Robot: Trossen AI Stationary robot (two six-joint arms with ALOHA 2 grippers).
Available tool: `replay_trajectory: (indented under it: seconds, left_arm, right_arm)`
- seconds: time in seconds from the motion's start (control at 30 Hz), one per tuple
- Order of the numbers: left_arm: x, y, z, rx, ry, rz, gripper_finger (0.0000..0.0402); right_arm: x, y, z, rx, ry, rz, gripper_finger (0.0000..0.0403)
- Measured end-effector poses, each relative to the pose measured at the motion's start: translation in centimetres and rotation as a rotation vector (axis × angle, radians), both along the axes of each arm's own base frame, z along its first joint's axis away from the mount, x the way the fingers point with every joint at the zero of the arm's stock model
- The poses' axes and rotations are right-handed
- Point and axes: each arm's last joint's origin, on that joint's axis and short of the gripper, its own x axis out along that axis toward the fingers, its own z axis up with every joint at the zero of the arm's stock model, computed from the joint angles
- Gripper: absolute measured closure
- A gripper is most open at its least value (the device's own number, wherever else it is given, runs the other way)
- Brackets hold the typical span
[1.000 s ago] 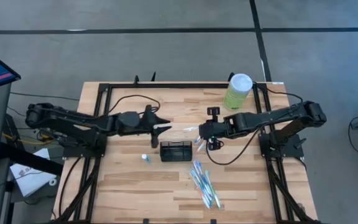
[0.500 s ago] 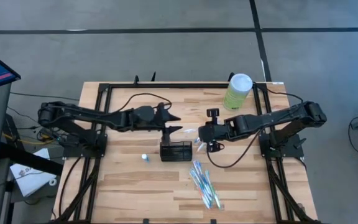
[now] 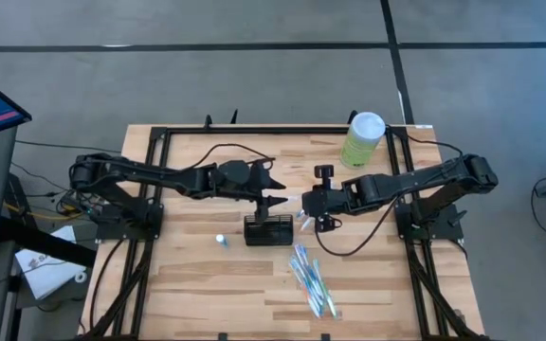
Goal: Pick & Place toothbrushing station
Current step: Put the orange toothbrush into the mesh
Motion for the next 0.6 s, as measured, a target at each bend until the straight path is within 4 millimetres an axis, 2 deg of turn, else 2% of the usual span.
replay_trajectory:
  seconds: [0.23,0.6]
  left_arm:
    - [1.2,0.1,-0.9,-0.005,0.033,0.001,0.0220]
    - [3.1,0.9,-1.3,-0.007,0.056,0.021,0.0220]
  right_arm:
    - [0.0,0.0,0.0,0.000,-0.001,0.000,0.0388]
    - [0.1,0.0,0.0,0.002,-0.007,0.001,0.0386]
